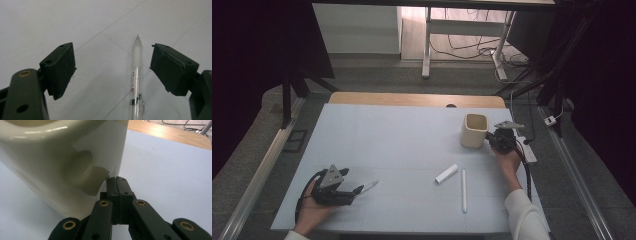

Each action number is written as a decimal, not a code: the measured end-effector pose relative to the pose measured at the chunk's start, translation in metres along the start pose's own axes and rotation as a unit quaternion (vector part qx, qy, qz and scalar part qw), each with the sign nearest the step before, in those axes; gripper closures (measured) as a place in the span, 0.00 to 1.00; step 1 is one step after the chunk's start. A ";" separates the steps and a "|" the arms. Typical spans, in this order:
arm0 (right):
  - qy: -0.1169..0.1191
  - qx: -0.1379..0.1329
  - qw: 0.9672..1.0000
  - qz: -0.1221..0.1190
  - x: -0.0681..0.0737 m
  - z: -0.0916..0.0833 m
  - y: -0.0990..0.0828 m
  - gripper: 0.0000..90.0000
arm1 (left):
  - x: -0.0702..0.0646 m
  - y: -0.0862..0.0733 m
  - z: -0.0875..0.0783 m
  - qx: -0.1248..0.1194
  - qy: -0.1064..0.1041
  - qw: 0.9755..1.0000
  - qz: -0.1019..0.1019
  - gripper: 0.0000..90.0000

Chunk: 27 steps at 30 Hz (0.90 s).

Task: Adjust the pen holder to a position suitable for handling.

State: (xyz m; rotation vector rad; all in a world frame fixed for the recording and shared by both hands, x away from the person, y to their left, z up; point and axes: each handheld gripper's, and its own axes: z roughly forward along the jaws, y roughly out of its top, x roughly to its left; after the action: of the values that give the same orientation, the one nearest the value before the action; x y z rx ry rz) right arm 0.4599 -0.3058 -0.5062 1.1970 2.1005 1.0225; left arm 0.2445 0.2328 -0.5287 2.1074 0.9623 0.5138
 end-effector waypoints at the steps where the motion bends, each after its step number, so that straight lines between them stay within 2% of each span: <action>1: 0.002 0.003 1.000 -0.002 0.001 0.000 0.001 1.00 | 0.000 0.000 0.000 0.000 -0.001 1.000 0.000 0.22; 8: 0.015 0.005 1.000 -0.008 0.010 0.003 0.004 1.00 | 0.000 0.000 0.000 0.000 0.000 1.000 -0.001 0.22; 18: 0.024 -0.003 1.000 0.000 0.012 0.004 0.006 1.00 | 0.000 0.000 0.000 0.000 0.001 1.000 0.000 0.22; 27: 0.035 -0.001 0.999 -0.008 0.019 0.008 0.009 1.00 | 0.000 0.000 0.000 0.000 0.001 1.000 -0.001 0.22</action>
State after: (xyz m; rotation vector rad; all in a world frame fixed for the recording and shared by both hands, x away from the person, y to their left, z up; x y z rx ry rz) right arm 0.4611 -0.2832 -0.5047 1.1576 2.1570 1.0737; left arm 0.2443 0.2328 -0.5288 2.1070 0.9645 0.5146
